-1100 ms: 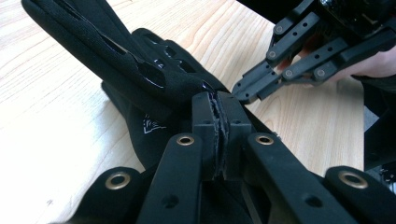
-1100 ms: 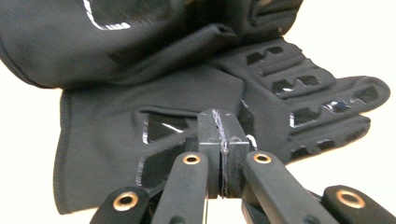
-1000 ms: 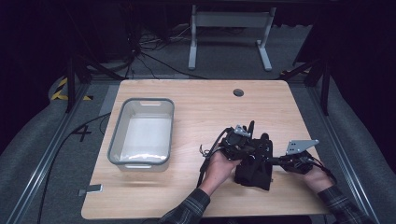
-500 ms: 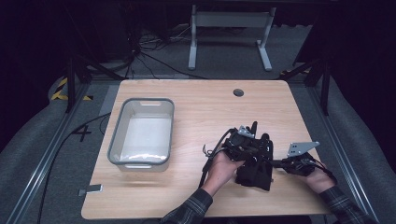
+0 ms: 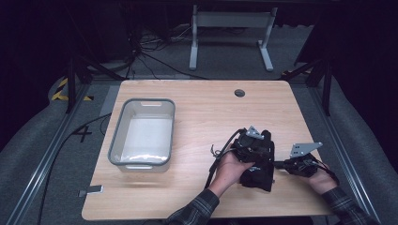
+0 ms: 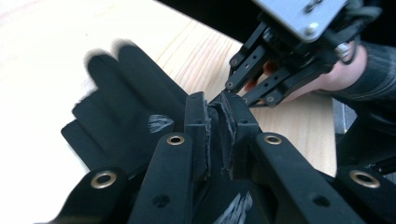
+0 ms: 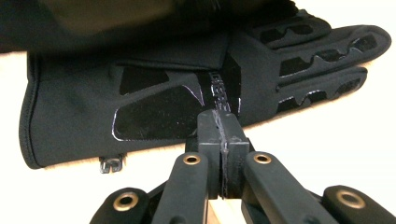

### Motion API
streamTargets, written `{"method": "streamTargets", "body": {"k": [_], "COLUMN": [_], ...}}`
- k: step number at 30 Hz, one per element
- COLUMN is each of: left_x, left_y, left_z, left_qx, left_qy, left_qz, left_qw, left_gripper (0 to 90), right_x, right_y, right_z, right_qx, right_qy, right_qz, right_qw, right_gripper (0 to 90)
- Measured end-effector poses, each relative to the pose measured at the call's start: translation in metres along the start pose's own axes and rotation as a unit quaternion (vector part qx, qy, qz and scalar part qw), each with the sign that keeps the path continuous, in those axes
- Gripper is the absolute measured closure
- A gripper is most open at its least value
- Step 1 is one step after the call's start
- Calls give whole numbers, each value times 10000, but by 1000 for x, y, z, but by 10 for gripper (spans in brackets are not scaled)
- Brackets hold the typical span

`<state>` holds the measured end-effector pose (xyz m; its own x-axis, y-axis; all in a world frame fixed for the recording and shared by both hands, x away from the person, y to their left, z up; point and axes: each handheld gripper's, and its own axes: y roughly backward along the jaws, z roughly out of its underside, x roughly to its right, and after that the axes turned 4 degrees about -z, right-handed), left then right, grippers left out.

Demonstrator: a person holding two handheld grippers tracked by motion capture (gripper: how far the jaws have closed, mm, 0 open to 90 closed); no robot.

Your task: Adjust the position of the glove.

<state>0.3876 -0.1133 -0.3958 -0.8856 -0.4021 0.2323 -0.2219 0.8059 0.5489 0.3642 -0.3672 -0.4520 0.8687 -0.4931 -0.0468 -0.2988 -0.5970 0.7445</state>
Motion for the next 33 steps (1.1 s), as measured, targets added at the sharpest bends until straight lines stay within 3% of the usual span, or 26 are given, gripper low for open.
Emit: {"method": "streamTargets", "body": {"k": [5,11,15,21,24,28,33], "left_x": [-2,-8,-7,-4,-2,-6,-8], "left_y": [10,10,1,-19,-26,-31,-28], "left_z": [3,21,33,40,41,44,45], "left_qx": [-17,-311,-566,-823,-930,-1035,-1168], "left_qy": [-57,30,20,-83,-142,-149,-227], "left_qz": [-113,-160,-133,-93,-153,-182,-313], "left_qw": [9999,9994,9983,9965,9954,9943,9924], "left_gripper": [862,896,896,896,896,897,896], "right_x": [3,9,8,4,3,-1,-3], "right_y": [7,20,17,8,2,-10,-12], "right_z": [2,1,-6,-21,-22,-20,-21], "right_qx": [47,298,395,470,427,122,113], "right_qy": [-83,-180,-114,59,93,187,148], "right_qz": [57,143,57,-50,-141,-203,-289], "right_qw": [9999,9993,9991,9989,9989,9995,9994], "right_gripper": [900,900,900,900,900,900,900]}}
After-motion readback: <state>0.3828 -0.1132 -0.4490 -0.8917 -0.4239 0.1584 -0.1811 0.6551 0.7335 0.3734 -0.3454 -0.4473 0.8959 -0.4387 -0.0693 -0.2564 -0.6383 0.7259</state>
